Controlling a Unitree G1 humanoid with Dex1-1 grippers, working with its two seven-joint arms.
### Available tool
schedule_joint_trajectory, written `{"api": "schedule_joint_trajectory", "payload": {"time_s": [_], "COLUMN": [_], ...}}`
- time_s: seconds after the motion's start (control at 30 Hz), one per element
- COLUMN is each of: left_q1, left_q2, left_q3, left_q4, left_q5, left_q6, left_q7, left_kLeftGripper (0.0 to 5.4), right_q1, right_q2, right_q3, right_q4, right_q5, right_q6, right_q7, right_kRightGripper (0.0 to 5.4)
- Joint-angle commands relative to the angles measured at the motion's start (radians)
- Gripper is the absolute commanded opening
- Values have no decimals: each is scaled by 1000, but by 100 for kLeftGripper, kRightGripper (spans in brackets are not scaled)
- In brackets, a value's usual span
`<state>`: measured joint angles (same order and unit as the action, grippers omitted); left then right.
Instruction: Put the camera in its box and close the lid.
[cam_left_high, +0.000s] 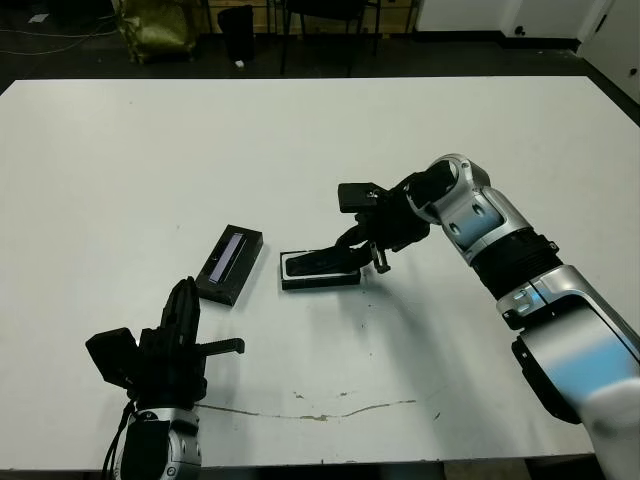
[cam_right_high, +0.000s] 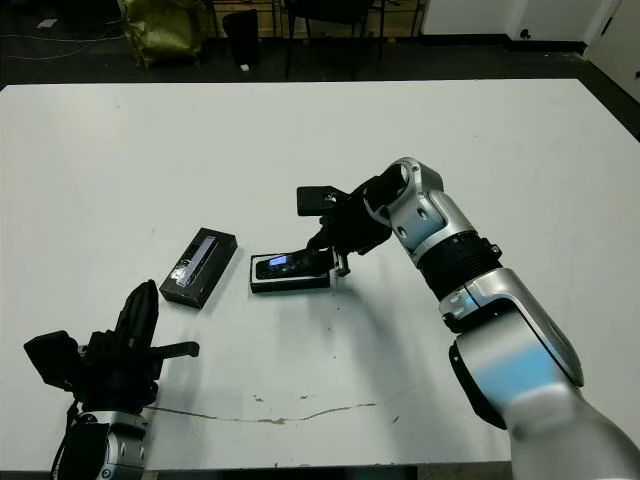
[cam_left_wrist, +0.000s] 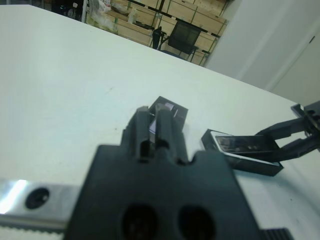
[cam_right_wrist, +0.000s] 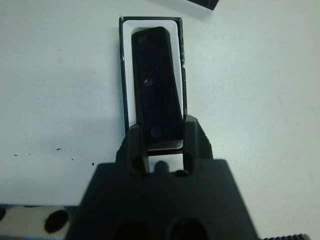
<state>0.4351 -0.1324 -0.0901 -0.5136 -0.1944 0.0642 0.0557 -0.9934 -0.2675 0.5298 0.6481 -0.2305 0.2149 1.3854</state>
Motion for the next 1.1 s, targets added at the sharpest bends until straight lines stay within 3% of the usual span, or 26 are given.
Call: {"api": "schedule_joint_trajectory", "payload": {"time_s": [0.03, 0.2, 0.27, 0.47, 0.83, 1.1], "left_q1": [15, 7, 6, 5, -2, 1], "left_q2": [-3, 4, 3, 5, 3, -2], "left_q3": [3, 7, 7, 5, 9, 7], "left_q4": [16, 26, 28, 29, 37, 30], "left_q5": [4, 5, 10, 17, 14, 4], "left_q6": [11, 4, 2, 1, -9, 4], "left_q7": [9, 2, 4, 3, -3, 2], "left_kLeftGripper": [0, 0, 0, 0, 0, 0], "right_q1": [30, 3, -10, -30, -53, -58], "right_q2": [37, 9, 9, -1, -5, -10], "right_q3": [44, 63, 63, 59, 59, 40], "right_q4": [15, 39, 62, 91, 95, 93], "right_q5": [1, -11, -10, -21, -40, -44], "right_q6": [-40, -205, -233, -279, -262, -298], "right_q7": [32, 66, 79, 79, 96, 56], "right_kRightGripper": [28, 132, 177, 300, 530, 536]}}
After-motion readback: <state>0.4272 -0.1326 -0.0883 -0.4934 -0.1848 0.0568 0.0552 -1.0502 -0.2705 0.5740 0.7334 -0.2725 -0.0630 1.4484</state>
